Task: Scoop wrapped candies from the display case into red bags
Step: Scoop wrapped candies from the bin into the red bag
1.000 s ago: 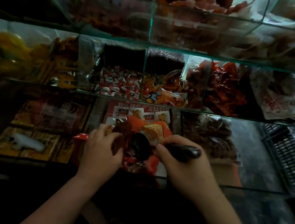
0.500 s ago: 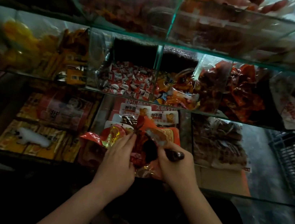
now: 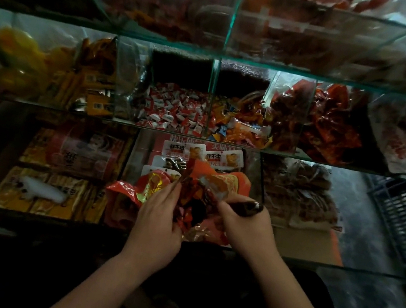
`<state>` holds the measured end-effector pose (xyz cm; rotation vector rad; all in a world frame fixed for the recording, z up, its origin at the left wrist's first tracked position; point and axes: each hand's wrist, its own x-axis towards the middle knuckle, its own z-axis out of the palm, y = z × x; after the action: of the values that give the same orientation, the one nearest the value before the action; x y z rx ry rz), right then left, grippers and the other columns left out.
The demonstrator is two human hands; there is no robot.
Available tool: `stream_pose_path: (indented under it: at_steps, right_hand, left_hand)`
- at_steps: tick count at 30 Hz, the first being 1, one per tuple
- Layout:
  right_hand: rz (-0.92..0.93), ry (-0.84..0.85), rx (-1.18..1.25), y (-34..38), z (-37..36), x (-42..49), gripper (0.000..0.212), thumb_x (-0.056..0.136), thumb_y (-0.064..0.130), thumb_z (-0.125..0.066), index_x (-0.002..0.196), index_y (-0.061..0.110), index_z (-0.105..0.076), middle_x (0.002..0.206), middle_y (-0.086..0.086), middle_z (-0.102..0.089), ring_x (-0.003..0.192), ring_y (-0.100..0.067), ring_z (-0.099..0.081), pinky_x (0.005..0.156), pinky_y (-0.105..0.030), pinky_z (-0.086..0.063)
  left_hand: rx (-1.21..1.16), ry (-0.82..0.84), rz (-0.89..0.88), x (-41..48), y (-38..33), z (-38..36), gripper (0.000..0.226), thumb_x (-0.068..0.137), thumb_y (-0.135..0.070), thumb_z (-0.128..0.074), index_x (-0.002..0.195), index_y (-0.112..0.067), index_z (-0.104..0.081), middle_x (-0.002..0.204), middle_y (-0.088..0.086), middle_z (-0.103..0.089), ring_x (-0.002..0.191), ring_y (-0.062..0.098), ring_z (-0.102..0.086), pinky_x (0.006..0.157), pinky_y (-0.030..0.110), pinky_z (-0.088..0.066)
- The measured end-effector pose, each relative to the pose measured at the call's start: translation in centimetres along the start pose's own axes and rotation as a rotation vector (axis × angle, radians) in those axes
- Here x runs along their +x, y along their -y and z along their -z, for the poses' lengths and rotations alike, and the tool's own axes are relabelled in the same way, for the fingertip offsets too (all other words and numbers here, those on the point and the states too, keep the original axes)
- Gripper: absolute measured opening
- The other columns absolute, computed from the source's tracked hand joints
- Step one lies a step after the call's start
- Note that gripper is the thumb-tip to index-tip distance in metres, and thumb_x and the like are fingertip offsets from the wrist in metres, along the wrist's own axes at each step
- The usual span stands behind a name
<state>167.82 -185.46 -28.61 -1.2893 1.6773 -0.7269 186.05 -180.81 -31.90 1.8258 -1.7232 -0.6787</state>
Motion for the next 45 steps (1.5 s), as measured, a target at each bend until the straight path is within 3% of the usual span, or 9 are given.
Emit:
stream_pose_path:
  at_steps: [3, 6, 11, 17, 21, 25, 32, 41, 45]
  right_hand:
    - [-0.014, 0.064, -0.004, 0.1, -0.7, -0.2, 0.014, 0.089, 0.026, -0.073, 0.077, 0.032, -0.078, 0.073, 0.004, -0.077, 0.072, -0.014, -0.075, 0.069, -0.033, -0.062]
    - [-0.131, -0.015, 0.256, 0.3, 0.0, 0.3, 0.015, 0.085, 0.016, -0.076, 0.071, 0.022, -0.077, 0.067, -0.007, -0.076, 0.062, -0.021, -0.075, 0.057, -0.032, -0.062]
    - [-0.183, -0.041, 0.502, 0.0, 2.5, 0.8, 0.013, 0.076, 0.023, -0.074, 0.064, 0.019, -0.076, 0.065, -0.015, -0.074, 0.065, -0.041, -0.076, 0.057, -0.037, -0.061]
    - [-0.205, -0.136, 0.656, -0.7, 3.5, 0.5, 0.013, 0.075, 0.022, -0.071, 0.065, 0.017, -0.078, 0.068, -0.020, -0.074, 0.064, -0.043, -0.076, 0.054, -0.033, -0.060]
    - [-0.230, -0.175, 0.731, -1.0, 4.4, 0.1, 0.017, 0.091, 0.009, -0.068, 0.075, 0.004, -0.068, 0.061, -0.017, -0.071, 0.067, -0.044, -0.076, 0.054, -0.033, -0.060]
    - [-0.240, -0.196, 0.764, -1.1, 5.5, -0.5, 0.015, 0.095, 0.007, -0.064, 0.083, -0.001, -0.062, 0.061, -0.018, -0.071, 0.065, -0.039, -0.077, 0.052, -0.030, -0.060]
    - [-0.148, -0.263, 0.819, -1.1, 7.4, -1.9, 0.025, 0.096, 0.007, -0.064, 0.071, 0.006, -0.069, 0.060, -0.010, -0.068, 0.063, -0.038, -0.076, 0.051, -0.030, -0.059]
    - [-0.040, -0.177, 0.825, 0.8, 9.2, -4.6, 0.039, 0.096, 0.005, -0.063, 0.062, 0.020, -0.076, 0.063, -0.007, -0.072, 0.066, -0.038, -0.077, 0.054, -0.029, -0.060]
    - [0.022, -0.093, 0.834, 2.0, 9.4, -5.6, 0.035, 0.088, -0.009, -0.067, 0.068, 0.017, -0.078, 0.070, -0.017, -0.074, 0.070, -0.038, -0.078, 0.059, -0.028, -0.061]
  left_hand:
    - [0.000, 0.012, 0.000, -0.2, -0.4, -0.2, 0.084, 0.092, -0.014, -0.062, 0.163, -0.028, -0.018, 0.163, -0.010, -0.027, 0.151, 0.008, -0.016, 0.125, 0.031, -0.012]
    - [-0.004, 0.009, -0.009, -0.2, -0.5, -0.1, 0.083, 0.092, -0.012, -0.061, 0.163, -0.028, -0.019, 0.163, -0.010, -0.028, 0.151, 0.009, -0.017, 0.125, 0.032, -0.013]
    - [-0.024, 0.016, 0.046, 0.1, -0.2, 0.1, 0.076, 0.097, -0.017, -0.056, 0.163, -0.022, -0.018, 0.167, -0.006, -0.021, 0.153, 0.010, -0.011, 0.126, 0.033, -0.011]
    - [-0.019, 0.026, 0.065, 0.2, -0.5, 0.1, 0.088, 0.094, -0.023, -0.062, 0.163, -0.030, -0.008, 0.168, -0.013, -0.009, 0.155, 0.009, -0.002, 0.126, 0.035, -0.007]
    - [0.052, -0.125, -0.074, 0.1, -1.4, 0.6, 0.071, 0.092, -0.018, -0.066, 0.156, -0.024, -0.034, 0.164, -0.009, -0.020, 0.155, 0.014, -0.011, 0.125, 0.038, -0.016]
    - [-0.034, -0.097, -0.270, 0.1, -2.6, 0.4, 0.050, 0.092, -0.015, -0.062, 0.141, -0.016, -0.055, 0.144, -0.008, -0.049, 0.138, 0.004, -0.043, 0.115, 0.021, -0.037]
    - [0.129, 0.058, -0.002, 1.8, -3.0, -1.6, 0.064, 0.097, -0.042, -0.060, 0.154, -0.022, -0.039, 0.160, -0.001, -0.034, 0.150, 0.018, -0.028, 0.123, 0.034, -0.025]
    - [0.112, 0.032, -0.084, 2.8, -3.2, -2.2, 0.059, 0.105, -0.051, -0.038, 0.159, -0.027, -0.032, 0.163, -0.006, -0.031, 0.152, 0.012, -0.022, 0.123, 0.034, -0.019]
    - [0.113, -0.037, -0.115, 2.6, -3.5, -1.8, 0.061, 0.106, -0.055, -0.031, 0.157, -0.022, -0.038, 0.163, -0.004, -0.034, 0.154, 0.012, -0.018, 0.126, 0.045, -0.019]
